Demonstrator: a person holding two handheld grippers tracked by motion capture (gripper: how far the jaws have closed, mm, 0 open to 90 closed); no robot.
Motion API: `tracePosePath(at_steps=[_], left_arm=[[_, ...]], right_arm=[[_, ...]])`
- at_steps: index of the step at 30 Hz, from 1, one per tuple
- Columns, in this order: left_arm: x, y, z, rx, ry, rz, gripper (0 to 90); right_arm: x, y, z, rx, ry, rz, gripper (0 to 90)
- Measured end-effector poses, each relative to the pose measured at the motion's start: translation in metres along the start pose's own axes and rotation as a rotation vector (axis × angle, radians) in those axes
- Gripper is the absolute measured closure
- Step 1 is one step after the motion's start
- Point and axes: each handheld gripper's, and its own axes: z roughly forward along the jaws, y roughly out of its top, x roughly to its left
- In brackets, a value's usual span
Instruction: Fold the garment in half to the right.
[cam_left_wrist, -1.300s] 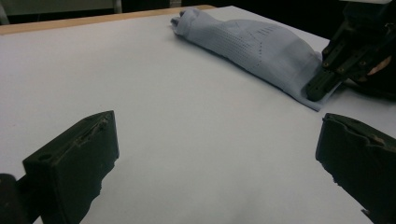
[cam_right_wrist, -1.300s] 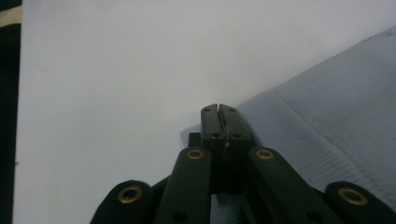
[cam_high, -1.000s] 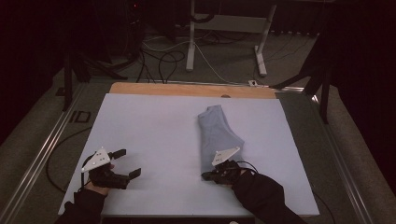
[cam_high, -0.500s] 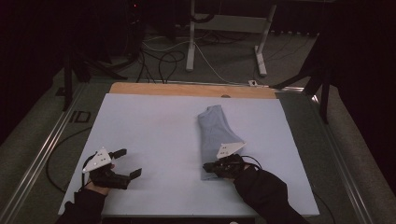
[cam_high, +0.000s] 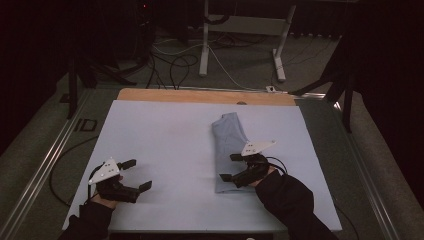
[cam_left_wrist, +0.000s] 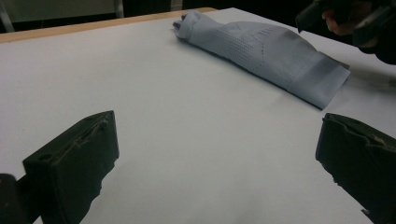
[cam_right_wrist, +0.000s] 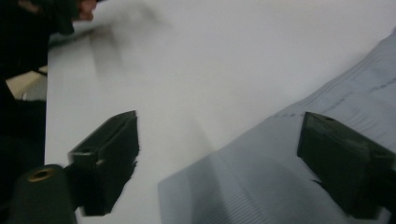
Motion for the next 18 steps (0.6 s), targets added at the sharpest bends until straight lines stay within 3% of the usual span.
tracePosePath(at_steps=[5,9,18], left_arm=[[0.0,0.0,0.0,0.005,-0.01,0.007,0.3],[-0.001,0.001,0.0,0.002,-0.011,0.003,0.3],[0.0,0.001,-0.002,0.007,-0.015,0.008,0.3]], right_arm=[[-0.008,0.003,-0.005,-0.021,-0.016,0.026,9.5],[-0.012,0.002,-0.008,-0.028,-0.054,0.009,9.4],[-0.016,-0.003,-0.023,-0.05,-0.096,0.024,9.4]])
